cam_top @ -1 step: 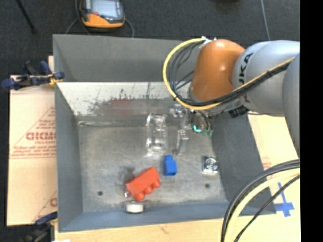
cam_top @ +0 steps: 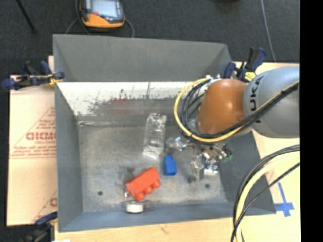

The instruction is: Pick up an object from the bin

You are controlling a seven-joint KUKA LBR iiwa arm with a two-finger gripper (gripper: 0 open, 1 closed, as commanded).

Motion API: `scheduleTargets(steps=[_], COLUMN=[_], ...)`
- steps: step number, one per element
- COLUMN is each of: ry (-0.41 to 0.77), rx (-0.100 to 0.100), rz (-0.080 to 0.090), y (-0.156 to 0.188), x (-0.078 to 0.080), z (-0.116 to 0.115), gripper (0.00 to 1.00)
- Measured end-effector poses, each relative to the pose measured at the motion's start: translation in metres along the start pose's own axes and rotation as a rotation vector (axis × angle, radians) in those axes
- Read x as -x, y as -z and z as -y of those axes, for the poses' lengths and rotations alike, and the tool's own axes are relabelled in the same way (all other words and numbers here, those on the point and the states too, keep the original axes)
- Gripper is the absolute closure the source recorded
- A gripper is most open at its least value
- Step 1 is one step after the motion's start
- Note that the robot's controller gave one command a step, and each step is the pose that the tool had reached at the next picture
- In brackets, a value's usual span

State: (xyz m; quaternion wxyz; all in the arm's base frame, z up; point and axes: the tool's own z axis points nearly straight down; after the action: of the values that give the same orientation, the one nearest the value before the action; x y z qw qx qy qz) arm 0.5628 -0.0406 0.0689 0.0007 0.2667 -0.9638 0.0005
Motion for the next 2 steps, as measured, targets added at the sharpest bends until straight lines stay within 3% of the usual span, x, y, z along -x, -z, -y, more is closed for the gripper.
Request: scheduleTargets(steps=[1,2], ry=[0.369,0.293], rx=[0.002,0.041], rz=[0.003,-0.046], y=[0.002,-0.006], x=[0.027,0.032], z=[-0.066,-0.019], gripper=[0.00,0.00])
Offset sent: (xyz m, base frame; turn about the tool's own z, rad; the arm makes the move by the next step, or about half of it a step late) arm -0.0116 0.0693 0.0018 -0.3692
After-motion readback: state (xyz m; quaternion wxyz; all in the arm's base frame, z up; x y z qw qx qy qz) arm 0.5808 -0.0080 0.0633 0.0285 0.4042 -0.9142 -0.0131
